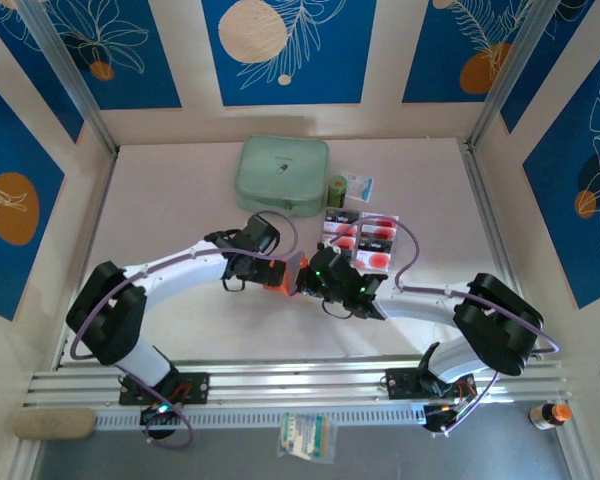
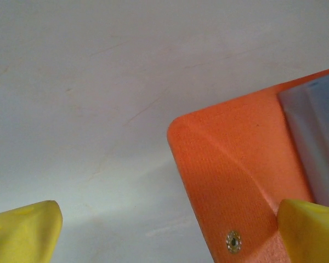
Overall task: Put the credit cards into the card holder
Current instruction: Open the card holder at the center of the table.
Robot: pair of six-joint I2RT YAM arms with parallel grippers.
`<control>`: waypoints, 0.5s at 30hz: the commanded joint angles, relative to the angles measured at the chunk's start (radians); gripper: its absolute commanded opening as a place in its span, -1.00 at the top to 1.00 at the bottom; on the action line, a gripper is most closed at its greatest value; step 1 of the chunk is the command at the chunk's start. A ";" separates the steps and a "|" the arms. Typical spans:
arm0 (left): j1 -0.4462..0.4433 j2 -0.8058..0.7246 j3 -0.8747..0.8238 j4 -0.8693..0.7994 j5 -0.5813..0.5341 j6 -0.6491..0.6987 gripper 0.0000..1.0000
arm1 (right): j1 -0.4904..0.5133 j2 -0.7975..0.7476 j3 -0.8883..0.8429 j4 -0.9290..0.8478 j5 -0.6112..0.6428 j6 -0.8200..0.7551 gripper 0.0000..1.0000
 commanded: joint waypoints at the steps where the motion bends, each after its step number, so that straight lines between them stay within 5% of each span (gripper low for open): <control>1: -0.009 0.048 0.016 -0.072 -0.079 0.057 -1.00 | 0.005 0.029 -0.038 0.080 0.009 0.082 1.00; 15: -0.008 0.106 0.005 -0.072 -0.157 0.093 -1.00 | 0.096 0.165 -0.057 0.198 0.078 0.249 1.00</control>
